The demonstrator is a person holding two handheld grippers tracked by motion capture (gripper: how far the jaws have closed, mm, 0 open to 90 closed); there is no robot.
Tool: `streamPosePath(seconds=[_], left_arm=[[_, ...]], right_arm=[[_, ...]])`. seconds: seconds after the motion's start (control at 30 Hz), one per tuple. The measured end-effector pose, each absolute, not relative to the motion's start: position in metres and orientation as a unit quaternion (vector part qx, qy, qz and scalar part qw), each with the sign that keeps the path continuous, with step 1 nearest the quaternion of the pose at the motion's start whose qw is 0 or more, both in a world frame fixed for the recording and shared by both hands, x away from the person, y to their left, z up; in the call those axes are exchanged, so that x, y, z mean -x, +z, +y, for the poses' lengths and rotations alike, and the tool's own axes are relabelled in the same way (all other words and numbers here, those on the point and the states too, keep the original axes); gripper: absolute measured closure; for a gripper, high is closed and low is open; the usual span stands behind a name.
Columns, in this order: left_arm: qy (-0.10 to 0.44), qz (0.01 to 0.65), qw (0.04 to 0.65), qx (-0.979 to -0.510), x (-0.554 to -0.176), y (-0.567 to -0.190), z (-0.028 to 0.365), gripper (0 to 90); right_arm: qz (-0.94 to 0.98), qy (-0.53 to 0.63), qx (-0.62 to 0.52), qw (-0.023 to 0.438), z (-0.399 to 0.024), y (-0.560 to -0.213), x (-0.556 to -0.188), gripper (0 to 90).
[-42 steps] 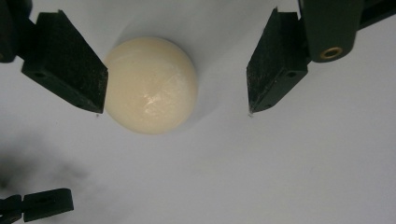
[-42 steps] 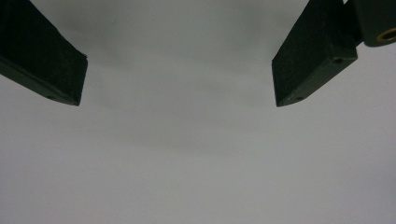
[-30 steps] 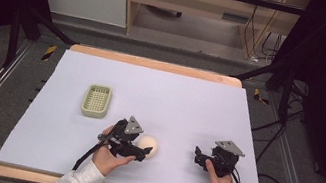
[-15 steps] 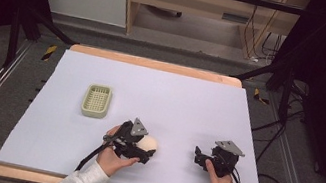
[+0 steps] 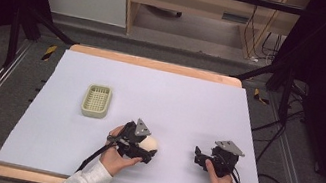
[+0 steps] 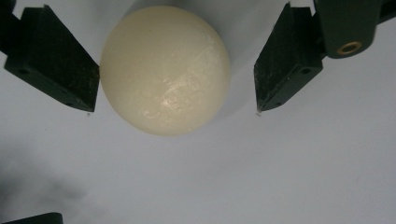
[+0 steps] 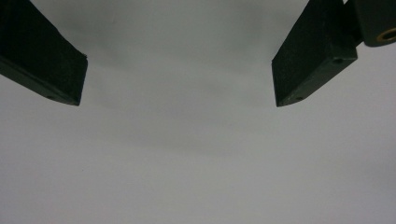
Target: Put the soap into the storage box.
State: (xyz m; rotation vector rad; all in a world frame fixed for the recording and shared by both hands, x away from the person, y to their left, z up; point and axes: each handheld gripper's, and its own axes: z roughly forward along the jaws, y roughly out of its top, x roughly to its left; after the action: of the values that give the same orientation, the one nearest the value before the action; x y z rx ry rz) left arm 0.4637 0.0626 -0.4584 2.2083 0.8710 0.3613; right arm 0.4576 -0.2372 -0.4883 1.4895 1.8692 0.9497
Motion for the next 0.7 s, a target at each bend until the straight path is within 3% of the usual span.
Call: streamPosePath(seconds=[0.7], left_arm=[[0.130,0.333,0.346,-0.868,-0.4647,-0.4661,0.0536,20.0]], right_arm=[[0.698,0.354,-0.556,0.280,-0.2374,-0.4885,-0.4579,3.9]])
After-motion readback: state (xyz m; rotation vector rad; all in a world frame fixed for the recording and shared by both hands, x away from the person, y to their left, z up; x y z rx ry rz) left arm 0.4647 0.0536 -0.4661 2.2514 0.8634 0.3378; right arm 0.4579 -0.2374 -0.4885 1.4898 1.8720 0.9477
